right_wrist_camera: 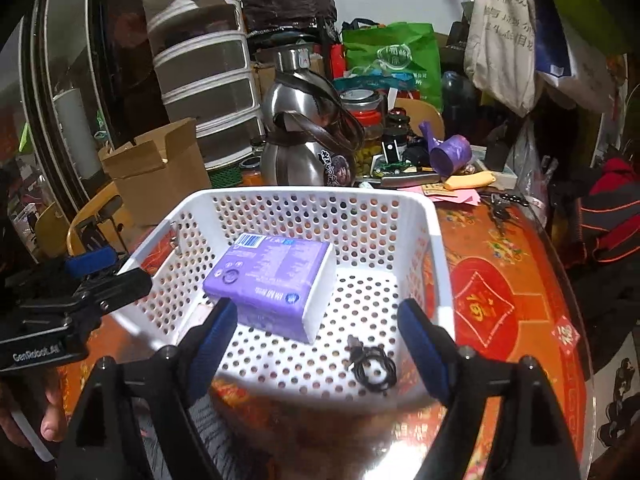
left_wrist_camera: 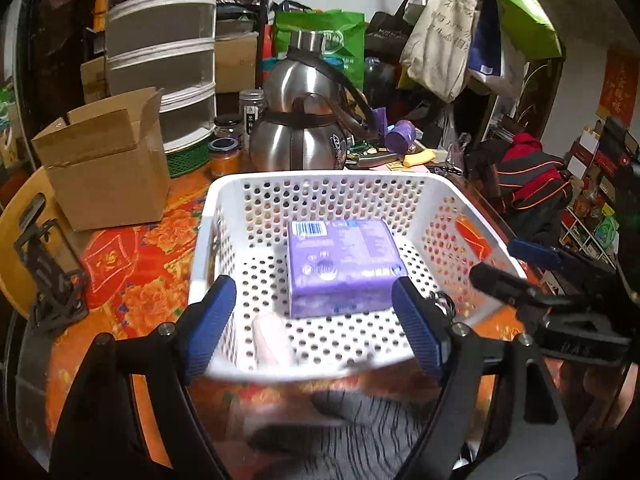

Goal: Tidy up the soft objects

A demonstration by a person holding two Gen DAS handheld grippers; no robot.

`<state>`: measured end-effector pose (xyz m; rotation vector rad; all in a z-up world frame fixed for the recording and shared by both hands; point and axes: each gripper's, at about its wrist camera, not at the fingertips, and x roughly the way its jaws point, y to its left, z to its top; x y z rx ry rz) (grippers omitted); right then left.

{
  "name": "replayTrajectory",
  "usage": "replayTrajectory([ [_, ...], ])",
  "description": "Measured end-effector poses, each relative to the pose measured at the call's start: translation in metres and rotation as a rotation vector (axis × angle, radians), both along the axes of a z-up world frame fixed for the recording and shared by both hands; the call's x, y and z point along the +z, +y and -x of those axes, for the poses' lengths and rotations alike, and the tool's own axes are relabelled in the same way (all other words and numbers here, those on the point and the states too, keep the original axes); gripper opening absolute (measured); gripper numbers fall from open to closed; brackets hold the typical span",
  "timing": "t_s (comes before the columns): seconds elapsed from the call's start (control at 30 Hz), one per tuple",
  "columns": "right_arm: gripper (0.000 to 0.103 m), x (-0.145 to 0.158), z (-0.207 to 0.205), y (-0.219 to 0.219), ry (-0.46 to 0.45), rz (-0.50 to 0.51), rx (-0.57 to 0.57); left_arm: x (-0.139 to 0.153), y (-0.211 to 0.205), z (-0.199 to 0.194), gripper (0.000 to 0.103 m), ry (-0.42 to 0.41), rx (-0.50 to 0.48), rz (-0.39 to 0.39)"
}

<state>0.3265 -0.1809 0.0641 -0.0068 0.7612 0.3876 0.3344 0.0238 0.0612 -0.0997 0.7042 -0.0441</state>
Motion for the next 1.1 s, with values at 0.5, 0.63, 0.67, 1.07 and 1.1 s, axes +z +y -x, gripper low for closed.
replayTrajectory([
  [0.5, 0.082, -0.026, 0.154, -0.044, -0.046, -0.100, -0.004, -0.048, -0.025, 0.165, 0.081, -0.087, -0.039, 0.051],
  [0.63, 0.082, -0.045, 0.197, -0.052, -0.087, -0.133, -0.022, -0.068, -0.041, 0.195, 0.081, -0.109, -0.065, 0.063],
  [0.67, 0.082, -0.052, 0.207, -0.053, -0.099, -0.129, -0.032, -0.071, -0.044, 0.200, 0.080, -0.116, -0.071, 0.062],
  [1.07, 0.035, -0.068, 0.217, -0.037, -0.118, -0.129, 0.017, -0.079, -0.094, 0.204, 0.040, -0.130, -0.196, 0.030],
  [1.1, 0.030, -0.068, 0.218, -0.036, -0.118, -0.127, 0.020, -0.079, -0.095, 0.203, 0.038, -0.124, -0.199, 0.032],
])
